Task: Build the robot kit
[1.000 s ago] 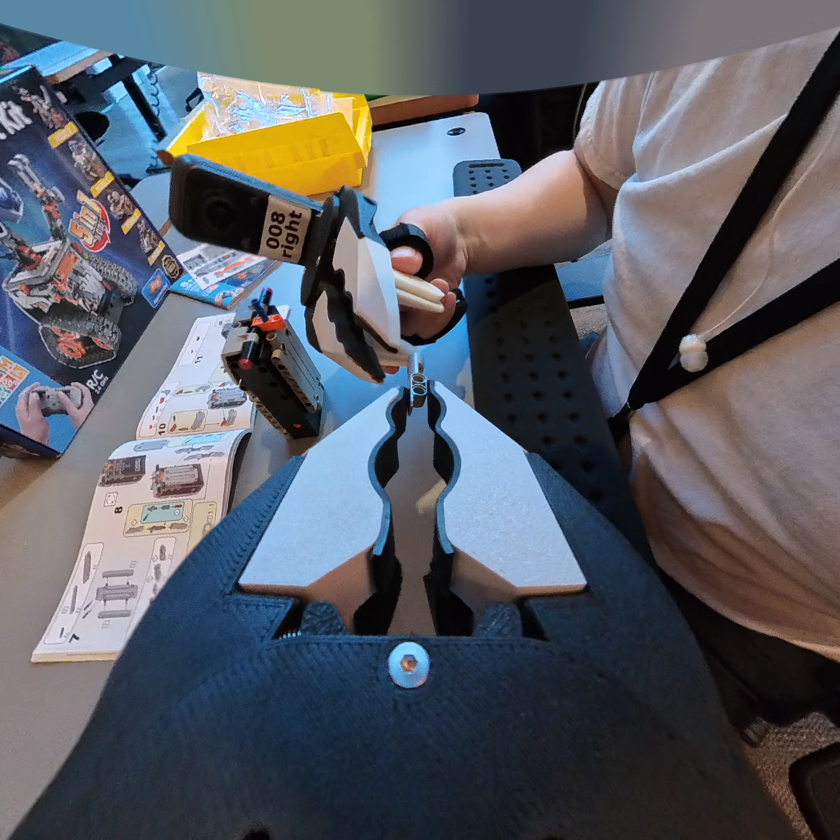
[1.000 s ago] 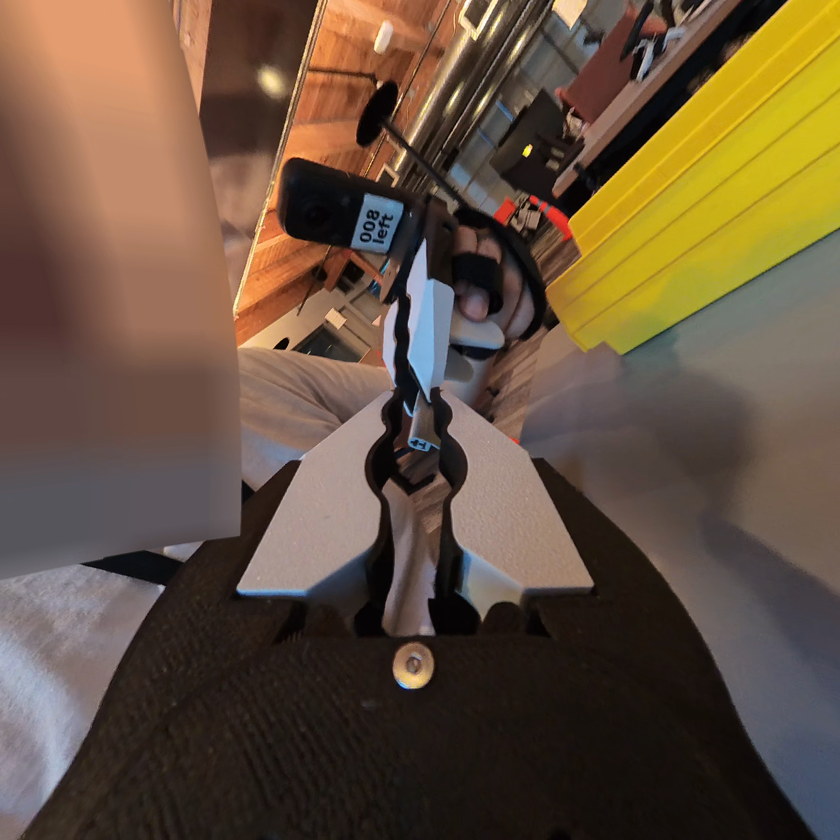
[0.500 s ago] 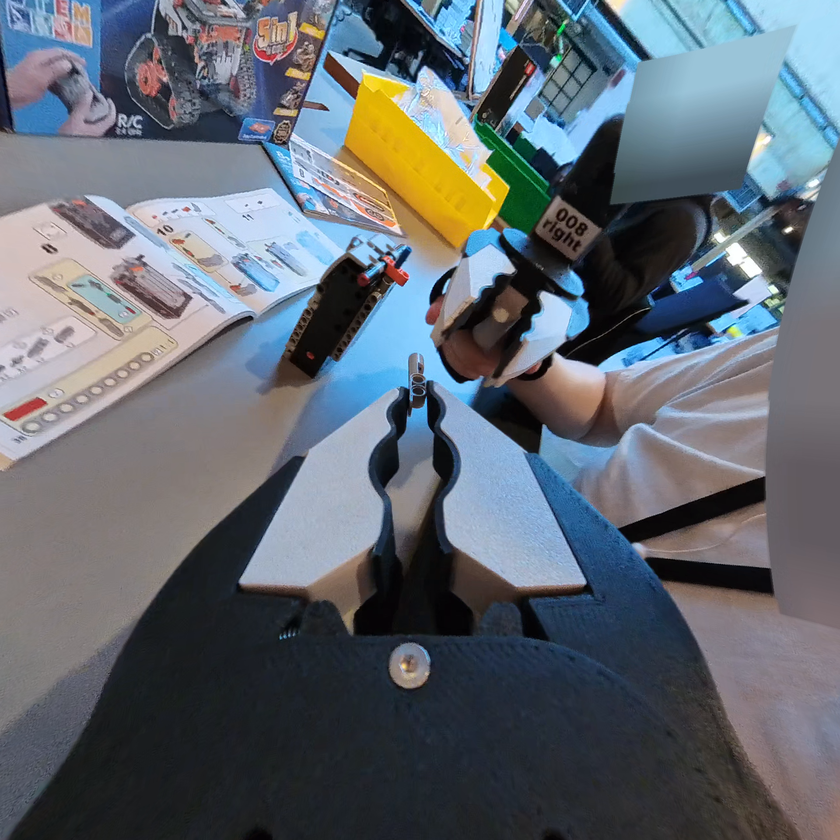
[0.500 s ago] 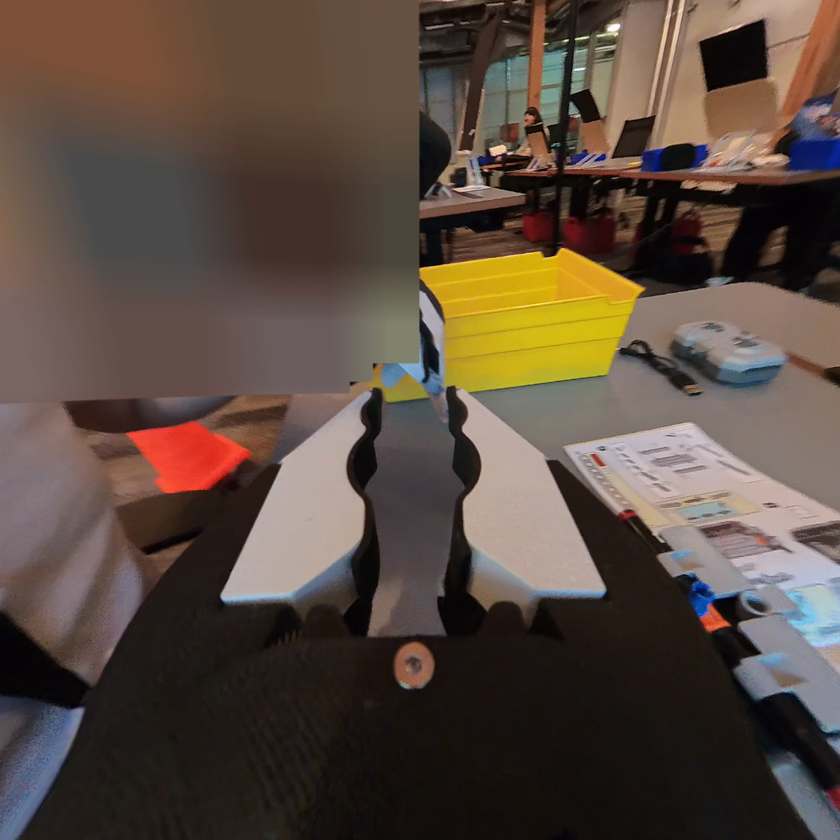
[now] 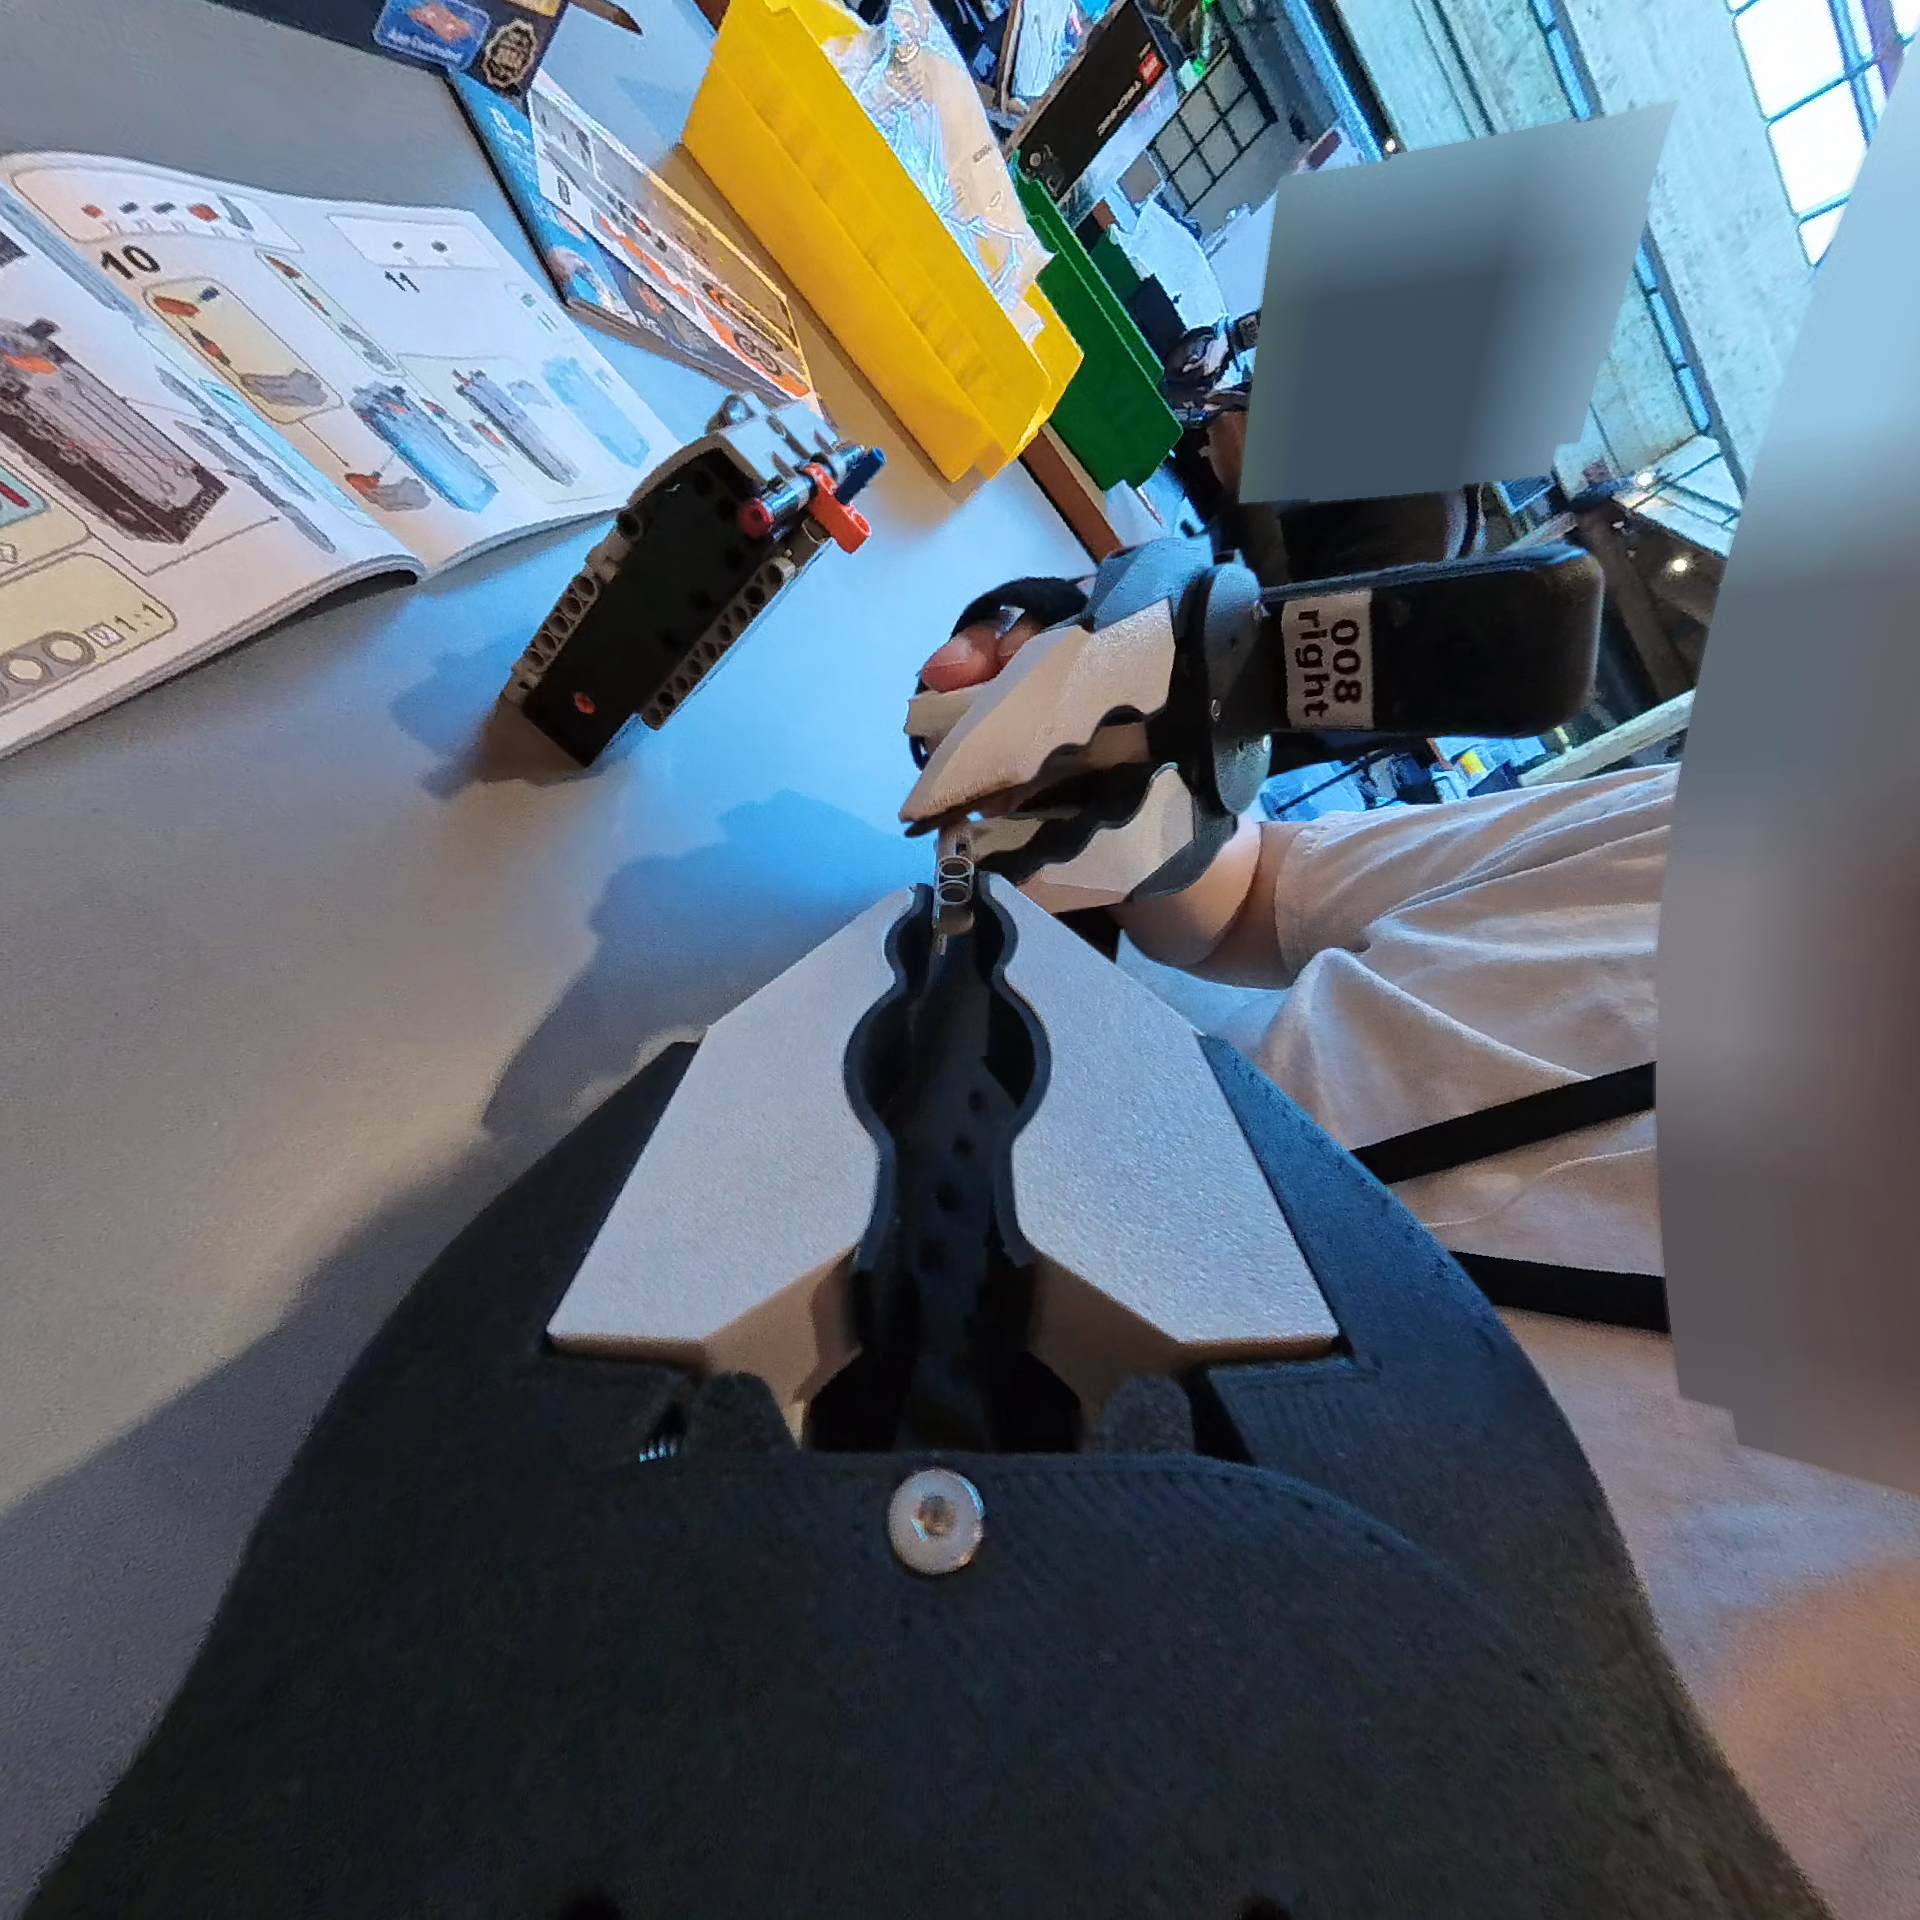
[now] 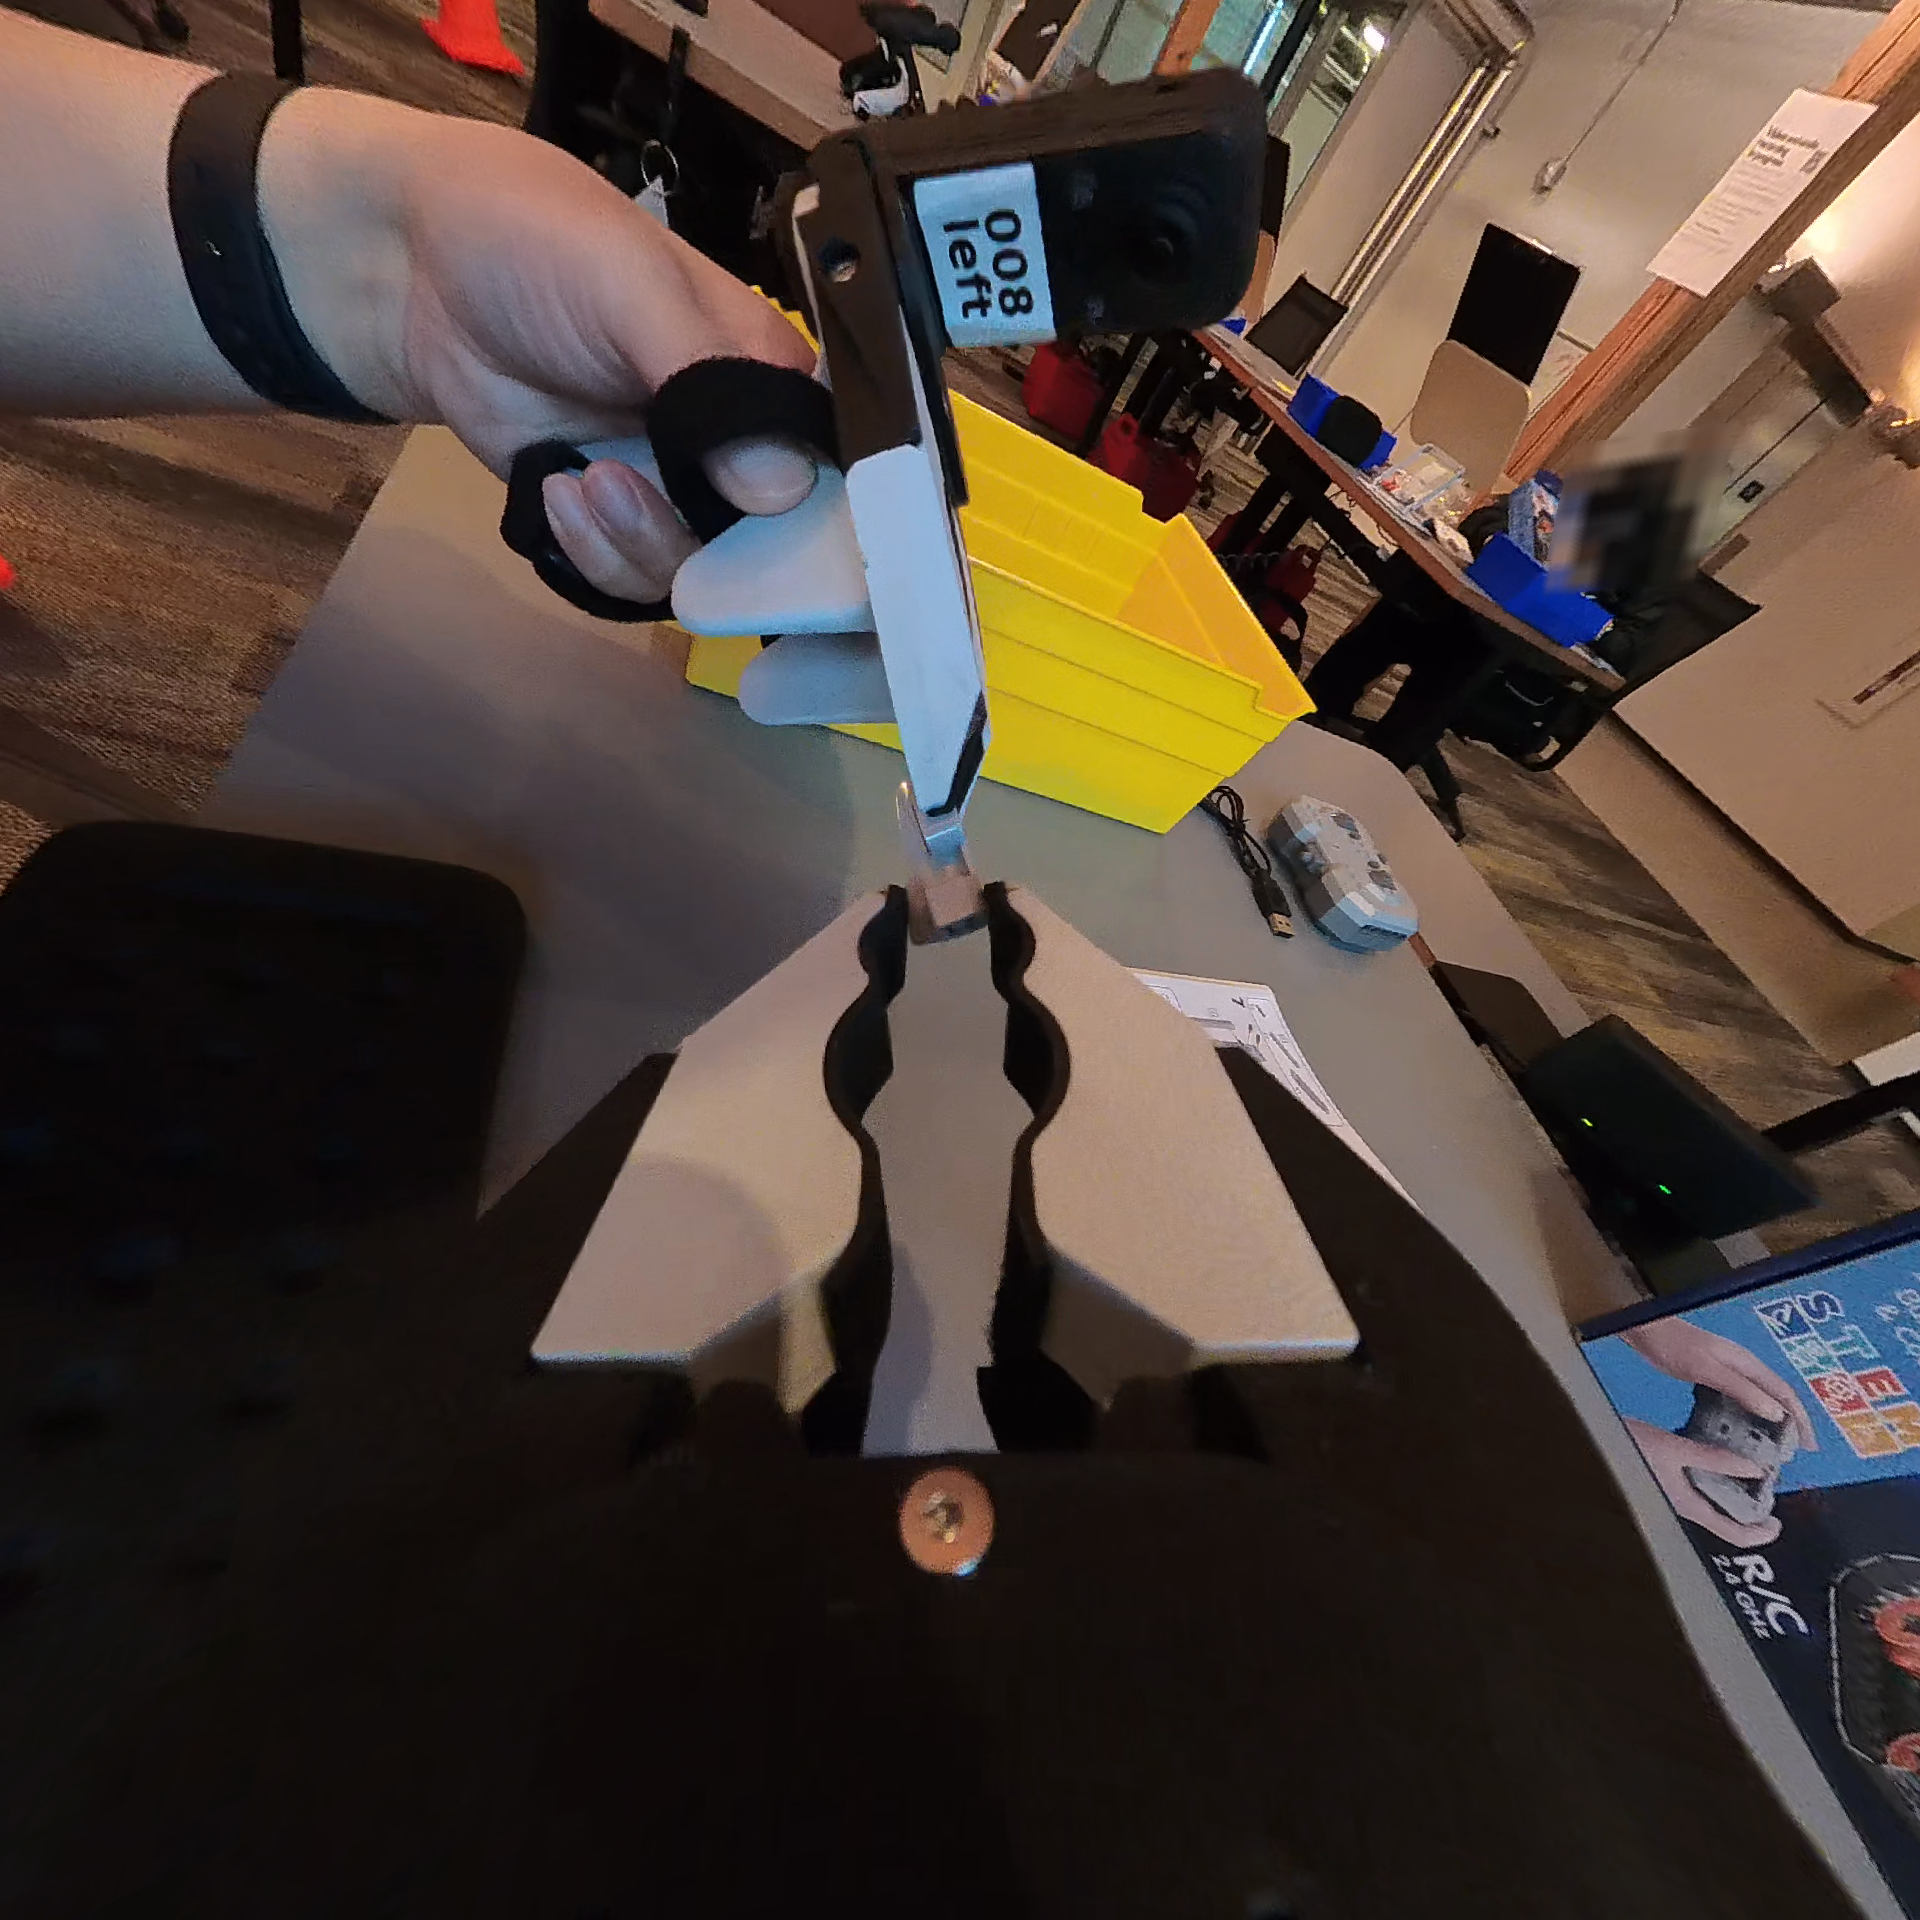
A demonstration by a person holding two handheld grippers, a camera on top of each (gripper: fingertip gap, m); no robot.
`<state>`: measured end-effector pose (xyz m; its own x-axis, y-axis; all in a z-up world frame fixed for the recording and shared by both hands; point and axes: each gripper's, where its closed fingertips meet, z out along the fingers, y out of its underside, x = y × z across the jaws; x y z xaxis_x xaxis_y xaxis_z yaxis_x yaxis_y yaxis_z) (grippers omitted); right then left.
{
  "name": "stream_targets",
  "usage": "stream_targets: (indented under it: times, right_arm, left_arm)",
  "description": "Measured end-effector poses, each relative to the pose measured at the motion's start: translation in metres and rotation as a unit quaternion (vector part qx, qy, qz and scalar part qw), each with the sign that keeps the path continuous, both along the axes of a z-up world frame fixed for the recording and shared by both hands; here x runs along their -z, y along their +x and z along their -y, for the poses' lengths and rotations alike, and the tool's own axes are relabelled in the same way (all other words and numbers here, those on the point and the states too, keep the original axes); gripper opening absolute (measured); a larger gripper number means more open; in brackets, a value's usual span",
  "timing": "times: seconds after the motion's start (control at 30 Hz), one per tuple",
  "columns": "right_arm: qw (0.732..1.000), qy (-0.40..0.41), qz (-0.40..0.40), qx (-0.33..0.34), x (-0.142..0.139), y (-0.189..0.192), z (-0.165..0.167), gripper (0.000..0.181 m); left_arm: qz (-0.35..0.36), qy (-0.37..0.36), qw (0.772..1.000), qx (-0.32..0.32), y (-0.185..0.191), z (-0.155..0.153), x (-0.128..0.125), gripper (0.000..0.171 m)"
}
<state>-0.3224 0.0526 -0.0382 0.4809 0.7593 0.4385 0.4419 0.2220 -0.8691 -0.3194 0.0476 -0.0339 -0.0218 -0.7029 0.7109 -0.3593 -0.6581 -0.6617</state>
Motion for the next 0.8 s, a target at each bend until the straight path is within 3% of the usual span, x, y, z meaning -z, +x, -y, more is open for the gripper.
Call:
stream_targets:
  times: [0.13,0.23,0.5,0.8]
  right_arm:
    - [1.000,-0.018,-0.013,-0.003,-0.001,0.000,0.001,0.014]
    - [0.998,-0.053,-0.032,-0.006,0.001,0.002,-0.001,0.014]
    - [0.984,-0.129,-0.121,-0.026,-0.008,0.009,-0.002,0.014]
    - [0.986,-0.121,-0.110,-0.025,-0.007,0.009,-0.001,0.014]
  left_arm:
    - [0.011,-0.025,1.000,0.004,0.000,0.000,-0.001,0.005]
    - [0.006,-0.021,1.000,-0.016,-0.005,-0.012,0.001,0.022]
    - [-0.011,0.054,0.998,-0.016,-0.018,-0.014,0.000,0.022]
    - [0.031,-0.006,1.000,-0.001,-0.012,-0.006,-0.014,0.009]
